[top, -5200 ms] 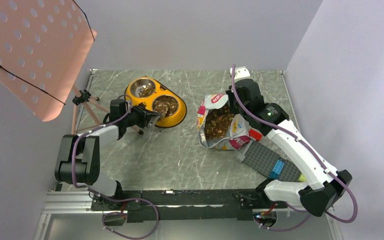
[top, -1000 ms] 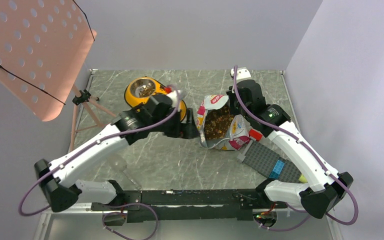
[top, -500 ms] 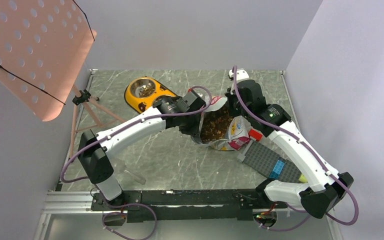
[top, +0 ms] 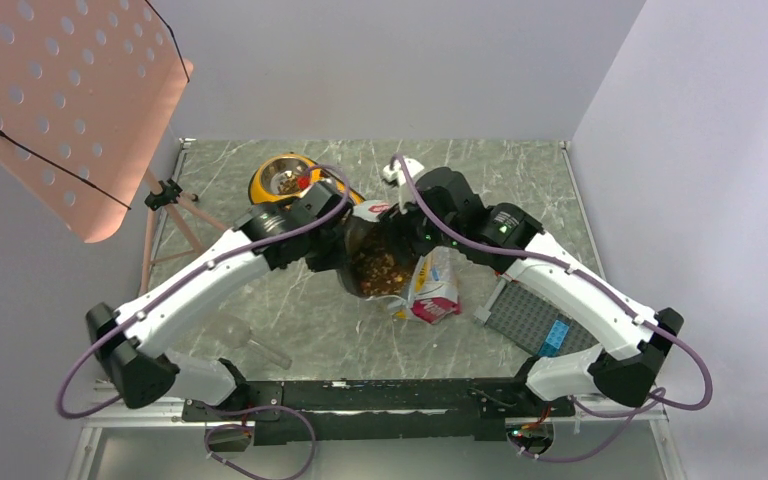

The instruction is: Serve the pet food

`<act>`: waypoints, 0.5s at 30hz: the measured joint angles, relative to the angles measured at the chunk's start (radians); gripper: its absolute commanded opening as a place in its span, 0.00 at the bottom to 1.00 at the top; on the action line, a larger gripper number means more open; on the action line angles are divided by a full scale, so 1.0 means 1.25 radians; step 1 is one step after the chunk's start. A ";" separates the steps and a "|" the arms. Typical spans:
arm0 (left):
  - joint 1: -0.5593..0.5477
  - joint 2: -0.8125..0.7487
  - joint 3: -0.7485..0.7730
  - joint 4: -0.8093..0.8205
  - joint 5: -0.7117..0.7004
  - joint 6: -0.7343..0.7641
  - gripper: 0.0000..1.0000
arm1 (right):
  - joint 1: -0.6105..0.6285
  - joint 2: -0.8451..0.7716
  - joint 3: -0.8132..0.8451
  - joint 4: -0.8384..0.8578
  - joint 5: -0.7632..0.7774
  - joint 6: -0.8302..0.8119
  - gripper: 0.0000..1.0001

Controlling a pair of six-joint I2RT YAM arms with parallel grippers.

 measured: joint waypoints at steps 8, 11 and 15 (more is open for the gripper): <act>0.007 -0.090 -0.009 -0.079 -0.031 -0.141 0.00 | 0.081 -0.014 0.040 -0.019 -0.111 0.013 1.00; 0.010 -0.069 0.017 -0.116 -0.042 -0.188 0.00 | 0.128 -0.065 -0.002 -0.021 -0.112 0.019 1.00; 0.010 -0.028 0.070 -0.153 -0.045 -0.251 0.00 | 0.183 -0.128 -0.068 -0.019 -0.096 0.041 1.00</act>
